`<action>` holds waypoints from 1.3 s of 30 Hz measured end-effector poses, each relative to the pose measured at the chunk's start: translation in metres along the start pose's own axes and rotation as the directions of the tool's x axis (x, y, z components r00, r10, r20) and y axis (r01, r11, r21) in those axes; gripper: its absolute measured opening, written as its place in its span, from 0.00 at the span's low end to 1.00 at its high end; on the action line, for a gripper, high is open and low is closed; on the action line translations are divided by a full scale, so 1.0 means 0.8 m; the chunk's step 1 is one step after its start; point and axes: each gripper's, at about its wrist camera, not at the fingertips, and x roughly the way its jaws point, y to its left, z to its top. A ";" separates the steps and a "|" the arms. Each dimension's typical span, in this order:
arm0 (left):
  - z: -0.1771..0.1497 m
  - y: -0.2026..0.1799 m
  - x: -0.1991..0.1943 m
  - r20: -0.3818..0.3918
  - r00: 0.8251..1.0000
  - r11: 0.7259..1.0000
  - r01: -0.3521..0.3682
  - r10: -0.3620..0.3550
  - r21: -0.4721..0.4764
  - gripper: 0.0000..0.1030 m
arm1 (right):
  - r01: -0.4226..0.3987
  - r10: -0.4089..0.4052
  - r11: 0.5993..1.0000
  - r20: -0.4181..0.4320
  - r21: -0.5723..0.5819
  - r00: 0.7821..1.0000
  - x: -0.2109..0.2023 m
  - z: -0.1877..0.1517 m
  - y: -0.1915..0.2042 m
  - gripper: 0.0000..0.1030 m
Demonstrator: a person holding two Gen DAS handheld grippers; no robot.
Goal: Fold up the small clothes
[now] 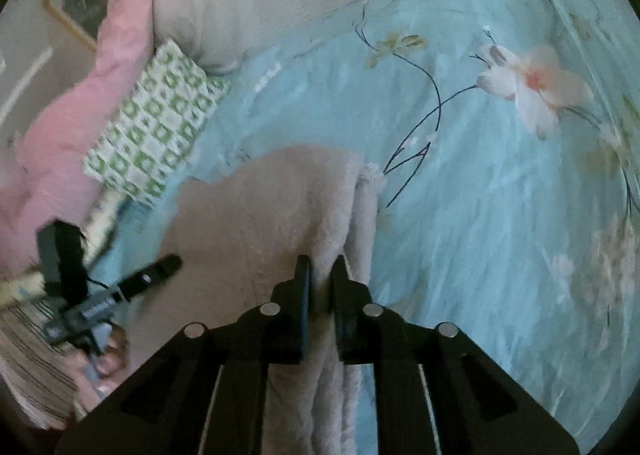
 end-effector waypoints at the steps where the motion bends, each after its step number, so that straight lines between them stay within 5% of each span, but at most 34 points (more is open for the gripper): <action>1: -0.004 0.000 -0.009 0.003 1.000 1.000 0.002 -0.002 0.006 0.46 | 0.004 -0.004 1.000 0.014 0.002 1.000 -0.010 -0.002 0.004 0.15; 4: -0.029 -0.002 -0.044 0.018 1.000 1.000 0.003 -0.004 0.025 0.56 | 0.004 -0.003 1.000 0.052 -0.013 0.999 -0.045 -0.016 0.016 0.17; 16: -0.205 -0.028 -0.142 -0.006 0.997 0.983 0.072 -0.072 0.169 0.65 | -0.027 0.027 1.000 0.087 0.001 0.996 -0.123 -0.134 0.029 0.38; 24: -0.227 -0.055 -0.118 0.061 0.995 0.956 -0.092 0.078 0.278 0.66 | -0.039 0.039 0.999 0.064 0.001 0.997 -0.120 -0.164 0.035 0.38; 27: -0.231 -0.053 -0.104 0.053 0.991 0.943 -0.135 0.124 0.305 0.51 | -0.026 0.027 1.000 0.059 -0.015 0.998 -0.116 -0.169 0.039 0.38; 32: -0.231 -0.037 -0.108 0.032 0.998 0.963 -0.063 0.057 0.262 0.33 | 0.005 -0.003 0.999 0.039 -0.043 0.999 -0.108 -0.174 0.037 0.37; 33: -0.232 -0.036 -0.109 0.032 0.999 0.964 -0.049 0.042 0.260 0.26 | 0.007 -0.006 0.999 0.036 -0.050 0.999 -0.106 -0.175 0.037 0.33; 34: -0.232 -0.036 -0.109 0.029 0.999 0.965 -0.039 0.032 0.261 0.19 | 0.008 -0.006 0.998 0.023 -0.061 1.000 -0.103 -0.177 0.039 0.05; 39: -0.233 -0.032 -0.108 0.015 1.000 0.970 -0.016 0.013 0.242 0.13 | -0.054 0.058 0.996 0.062 -0.070 0.996 -0.143 -0.167 0.043 0.05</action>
